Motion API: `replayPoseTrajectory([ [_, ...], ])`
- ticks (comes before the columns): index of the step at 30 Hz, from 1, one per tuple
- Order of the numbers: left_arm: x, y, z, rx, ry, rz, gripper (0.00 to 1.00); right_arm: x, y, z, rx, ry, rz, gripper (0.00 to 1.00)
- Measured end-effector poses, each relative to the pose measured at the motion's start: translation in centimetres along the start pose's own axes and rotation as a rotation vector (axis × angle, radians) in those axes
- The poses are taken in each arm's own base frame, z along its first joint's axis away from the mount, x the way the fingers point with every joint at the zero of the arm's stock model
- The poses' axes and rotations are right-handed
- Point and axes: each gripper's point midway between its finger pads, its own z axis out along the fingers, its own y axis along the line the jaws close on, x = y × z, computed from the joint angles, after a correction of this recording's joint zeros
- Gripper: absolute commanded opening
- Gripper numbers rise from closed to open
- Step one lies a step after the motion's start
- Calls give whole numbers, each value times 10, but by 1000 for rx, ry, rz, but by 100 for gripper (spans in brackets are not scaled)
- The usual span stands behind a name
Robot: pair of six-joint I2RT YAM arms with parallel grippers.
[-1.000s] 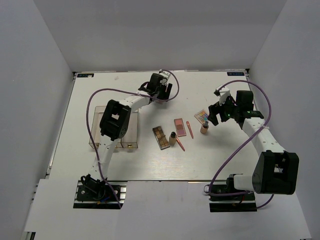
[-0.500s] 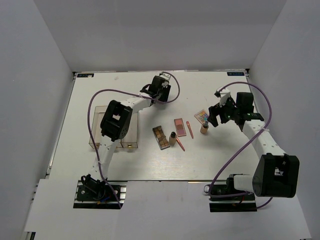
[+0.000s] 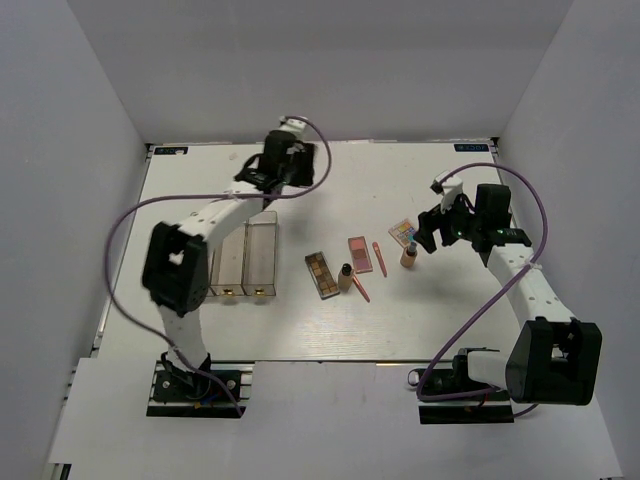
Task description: Organize the makeup
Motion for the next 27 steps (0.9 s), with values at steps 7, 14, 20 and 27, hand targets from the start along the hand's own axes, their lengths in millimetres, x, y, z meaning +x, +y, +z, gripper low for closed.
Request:
replayPoseTrajectory([
  [7,-35,82,-122,-170,-154,-120,4,2,9,2,-45,-11,7,89],
  [14,47,171,-156,-415,17,-193,1,0,13,2,-67,-23,8,89],
  [20,101,210,-188,-523,133,-218,2,-1,13,3,-69,-26,8,89],
  [27,145,221,-196,-515,224,-209,9,8,16,5,-76,-12,23,89],
])
